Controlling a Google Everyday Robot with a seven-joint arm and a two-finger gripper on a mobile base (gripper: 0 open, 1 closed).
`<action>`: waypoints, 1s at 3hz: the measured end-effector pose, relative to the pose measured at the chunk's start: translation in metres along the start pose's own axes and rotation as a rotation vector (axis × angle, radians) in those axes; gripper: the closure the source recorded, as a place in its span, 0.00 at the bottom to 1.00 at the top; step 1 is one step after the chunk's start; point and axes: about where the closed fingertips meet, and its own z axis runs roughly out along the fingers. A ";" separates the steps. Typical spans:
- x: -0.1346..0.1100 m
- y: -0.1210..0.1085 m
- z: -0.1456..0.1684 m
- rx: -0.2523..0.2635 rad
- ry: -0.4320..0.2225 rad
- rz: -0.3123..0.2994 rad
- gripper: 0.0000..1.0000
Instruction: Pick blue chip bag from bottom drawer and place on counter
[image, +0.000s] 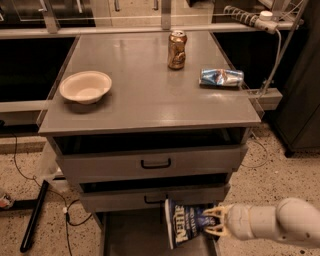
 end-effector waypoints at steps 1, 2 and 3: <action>-0.038 -0.065 -0.065 0.046 0.075 -0.045 1.00; -0.038 -0.065 -0.065 0.046 0.074 -0.045 1.00; -0.052 -0.068 -0.077 0.057 0.056 -0.060 1.00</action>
Offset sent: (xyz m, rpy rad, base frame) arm 0.0254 -0.0178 0.0707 -0.0528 -0.0390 -0.0248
